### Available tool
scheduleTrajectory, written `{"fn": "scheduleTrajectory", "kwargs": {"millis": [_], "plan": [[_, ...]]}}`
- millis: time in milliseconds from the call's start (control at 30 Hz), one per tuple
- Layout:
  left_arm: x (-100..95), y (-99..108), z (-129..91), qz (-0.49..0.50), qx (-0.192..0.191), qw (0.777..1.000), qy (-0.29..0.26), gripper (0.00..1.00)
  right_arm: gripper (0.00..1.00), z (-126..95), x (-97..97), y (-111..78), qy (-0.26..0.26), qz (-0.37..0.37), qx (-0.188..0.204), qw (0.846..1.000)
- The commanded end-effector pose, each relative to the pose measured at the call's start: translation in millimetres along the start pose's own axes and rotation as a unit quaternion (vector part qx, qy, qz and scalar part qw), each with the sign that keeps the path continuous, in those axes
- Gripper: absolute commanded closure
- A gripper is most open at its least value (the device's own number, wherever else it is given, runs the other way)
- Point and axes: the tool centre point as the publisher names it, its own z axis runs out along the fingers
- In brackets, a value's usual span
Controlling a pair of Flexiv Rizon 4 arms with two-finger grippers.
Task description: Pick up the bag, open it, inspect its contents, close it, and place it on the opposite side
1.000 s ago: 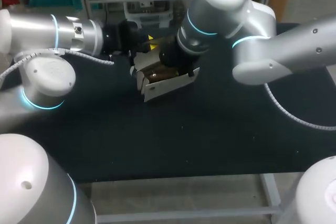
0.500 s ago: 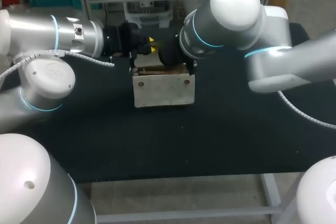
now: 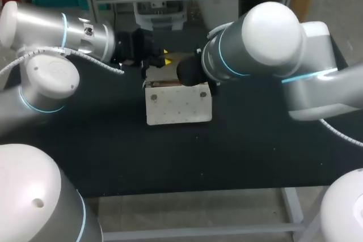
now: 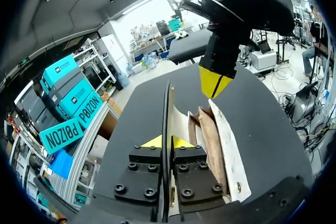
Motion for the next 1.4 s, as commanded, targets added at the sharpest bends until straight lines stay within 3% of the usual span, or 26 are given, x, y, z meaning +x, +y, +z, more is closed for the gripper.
{"fn": "scheduleTrajectory", "kwargs": {"millis": [33,433,1000,1400], "plan": [[-16.4,20,31,0.002,0.021,1.000,0.019,1.00,1.00,-5,16.7,0.5,-0.033,-0.001,0.005,0.999],[-21.4,54,52,0.008,0.027,1.000,0.010,1.00,1.00,15,46.2,-0.3,-0.063,0.006,0.006,0.998],[-12.4,74,72,0.011,0.016,1.000,0.010,1.00,1.00,55,72.3,1.6,-0.061,0.024,0.033,0.997],[-4.3,86,74,-0.008,0.006,1.000,0.016,1.00,1.00,61,90.0,2.3,-0.049,0.047,0.041,0.997]]}}
